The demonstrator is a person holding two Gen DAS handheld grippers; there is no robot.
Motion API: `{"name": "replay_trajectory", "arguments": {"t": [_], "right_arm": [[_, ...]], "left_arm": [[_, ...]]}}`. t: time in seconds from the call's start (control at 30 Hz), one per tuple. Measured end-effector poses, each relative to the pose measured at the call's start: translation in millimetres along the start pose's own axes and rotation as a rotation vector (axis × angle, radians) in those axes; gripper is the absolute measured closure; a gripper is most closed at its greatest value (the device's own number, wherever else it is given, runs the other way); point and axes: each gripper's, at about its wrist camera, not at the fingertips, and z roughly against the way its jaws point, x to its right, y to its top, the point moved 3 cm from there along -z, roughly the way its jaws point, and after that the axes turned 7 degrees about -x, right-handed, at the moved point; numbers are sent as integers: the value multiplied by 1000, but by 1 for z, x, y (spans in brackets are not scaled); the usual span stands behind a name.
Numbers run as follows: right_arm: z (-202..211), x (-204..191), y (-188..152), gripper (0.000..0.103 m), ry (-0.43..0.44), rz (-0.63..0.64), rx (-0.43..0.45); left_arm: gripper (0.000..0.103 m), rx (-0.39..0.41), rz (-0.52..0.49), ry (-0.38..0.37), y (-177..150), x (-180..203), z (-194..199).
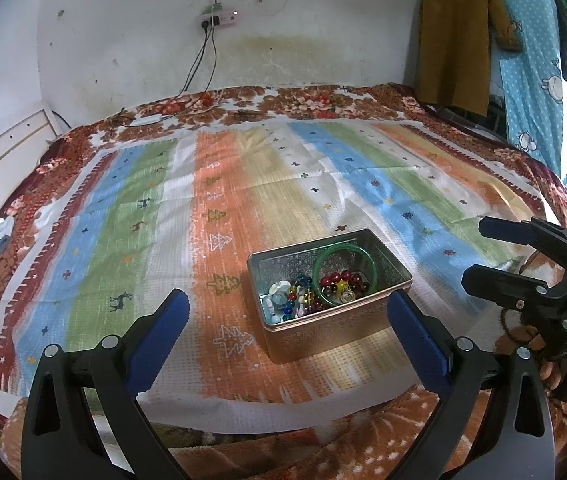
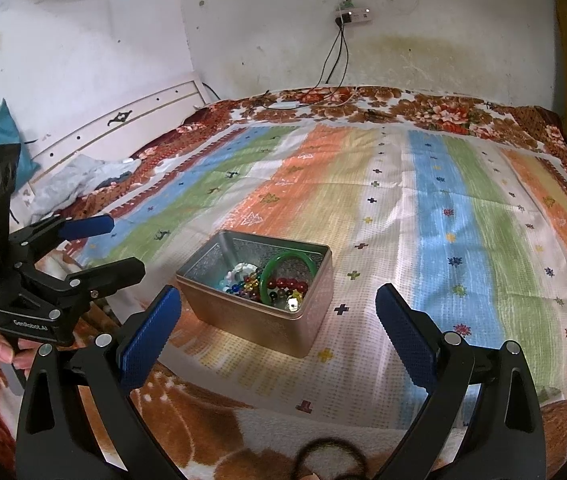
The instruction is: Organize jewelry
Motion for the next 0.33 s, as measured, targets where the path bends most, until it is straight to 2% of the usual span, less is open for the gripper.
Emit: {"name": "replay_trajectory", "arguments": {"t": [0.33], "right_arm": [[0,1,0,4,-1,1,-1]], "left_arm": [[6,-18,-1,-7,-7,1,-6]]}}
